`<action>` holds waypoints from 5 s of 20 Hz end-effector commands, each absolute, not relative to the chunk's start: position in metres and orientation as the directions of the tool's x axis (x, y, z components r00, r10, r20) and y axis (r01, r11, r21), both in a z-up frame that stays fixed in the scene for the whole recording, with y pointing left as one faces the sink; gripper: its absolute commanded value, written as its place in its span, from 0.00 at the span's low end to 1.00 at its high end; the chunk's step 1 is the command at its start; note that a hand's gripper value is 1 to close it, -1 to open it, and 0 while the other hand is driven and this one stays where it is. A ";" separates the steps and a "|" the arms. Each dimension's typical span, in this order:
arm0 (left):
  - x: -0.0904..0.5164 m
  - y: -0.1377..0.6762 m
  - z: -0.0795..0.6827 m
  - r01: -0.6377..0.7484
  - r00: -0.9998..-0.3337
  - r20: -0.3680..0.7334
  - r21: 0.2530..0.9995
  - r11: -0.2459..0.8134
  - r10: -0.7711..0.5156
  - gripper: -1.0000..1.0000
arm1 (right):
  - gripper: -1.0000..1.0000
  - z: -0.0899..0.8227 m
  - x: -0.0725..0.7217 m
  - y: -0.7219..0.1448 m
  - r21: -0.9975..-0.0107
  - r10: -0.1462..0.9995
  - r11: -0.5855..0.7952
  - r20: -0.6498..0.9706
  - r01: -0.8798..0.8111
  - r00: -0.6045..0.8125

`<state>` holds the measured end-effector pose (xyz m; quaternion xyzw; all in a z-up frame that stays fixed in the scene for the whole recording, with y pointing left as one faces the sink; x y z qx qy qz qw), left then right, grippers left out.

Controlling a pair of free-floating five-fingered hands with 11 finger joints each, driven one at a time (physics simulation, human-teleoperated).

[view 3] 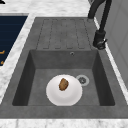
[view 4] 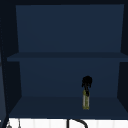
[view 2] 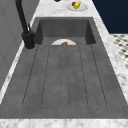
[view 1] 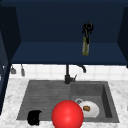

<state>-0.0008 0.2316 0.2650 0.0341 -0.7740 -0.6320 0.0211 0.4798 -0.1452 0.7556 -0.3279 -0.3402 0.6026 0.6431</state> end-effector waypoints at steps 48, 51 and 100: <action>-0.001 0.232 0.265 -0.026 -0.997 -0.011 0.980 0.199 -0.079 0.50 | 1.00 0.758 0.526 -0.150 -0.769 0.996 0.082 0.038 -0.634 0.084; -0.001 0.232 0.265 -0.026 -0.997 -0.011 0.980 0.199 -0.079 0.50 | 1.00 0.781 0.513 -0.162 -0.772 0.997 0.069 0.043 -0.631 0.057; -0.001 0.232 0.265 -0.026 -0.997 -0.011 0.980 0.199 -0.079 0.50 | 1.00 0.839 0.146 -0.206 -0.810 0.997 0.080 0.059 -0.580 0.056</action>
